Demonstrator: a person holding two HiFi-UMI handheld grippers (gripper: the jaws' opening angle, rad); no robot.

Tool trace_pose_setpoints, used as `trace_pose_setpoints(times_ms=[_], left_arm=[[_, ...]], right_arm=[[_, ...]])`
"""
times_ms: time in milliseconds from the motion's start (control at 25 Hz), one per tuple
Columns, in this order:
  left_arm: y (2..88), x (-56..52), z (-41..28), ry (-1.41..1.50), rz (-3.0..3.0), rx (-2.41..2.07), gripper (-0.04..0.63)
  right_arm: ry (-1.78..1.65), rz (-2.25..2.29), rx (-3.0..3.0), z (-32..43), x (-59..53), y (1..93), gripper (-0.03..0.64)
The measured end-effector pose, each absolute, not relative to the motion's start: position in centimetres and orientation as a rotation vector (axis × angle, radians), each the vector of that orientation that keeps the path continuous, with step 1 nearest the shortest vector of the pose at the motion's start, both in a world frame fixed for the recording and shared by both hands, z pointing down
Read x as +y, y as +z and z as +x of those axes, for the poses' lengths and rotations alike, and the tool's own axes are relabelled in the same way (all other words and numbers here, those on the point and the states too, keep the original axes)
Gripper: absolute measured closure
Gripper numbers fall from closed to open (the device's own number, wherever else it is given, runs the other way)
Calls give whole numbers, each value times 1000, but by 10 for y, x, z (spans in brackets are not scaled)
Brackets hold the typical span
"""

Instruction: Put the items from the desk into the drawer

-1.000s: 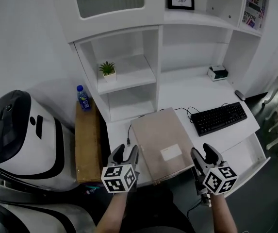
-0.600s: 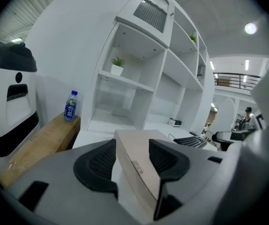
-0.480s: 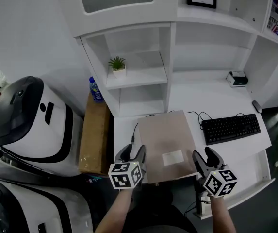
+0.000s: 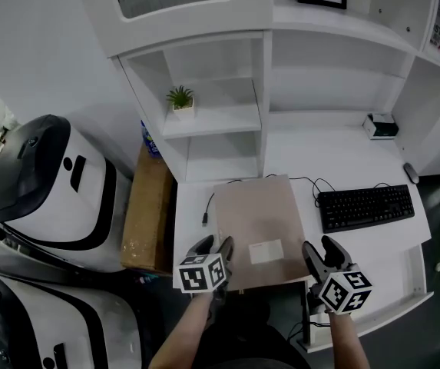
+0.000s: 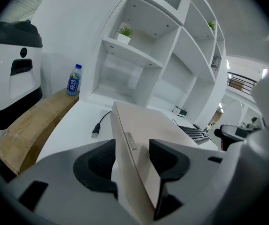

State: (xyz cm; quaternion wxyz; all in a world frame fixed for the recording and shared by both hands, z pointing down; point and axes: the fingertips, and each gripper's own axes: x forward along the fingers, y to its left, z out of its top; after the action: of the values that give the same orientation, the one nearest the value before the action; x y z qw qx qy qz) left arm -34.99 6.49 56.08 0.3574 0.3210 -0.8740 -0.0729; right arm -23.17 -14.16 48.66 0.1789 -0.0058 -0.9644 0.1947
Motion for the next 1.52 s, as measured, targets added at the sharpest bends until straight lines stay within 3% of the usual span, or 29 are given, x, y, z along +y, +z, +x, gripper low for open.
trace_pose_setpoints(times_ms=[1520], left_arm=[[569, 60, -348, -233, 855, -2178, 423]], right_arm=[[472, -255, -2336, -303, -129, 580, 321]])
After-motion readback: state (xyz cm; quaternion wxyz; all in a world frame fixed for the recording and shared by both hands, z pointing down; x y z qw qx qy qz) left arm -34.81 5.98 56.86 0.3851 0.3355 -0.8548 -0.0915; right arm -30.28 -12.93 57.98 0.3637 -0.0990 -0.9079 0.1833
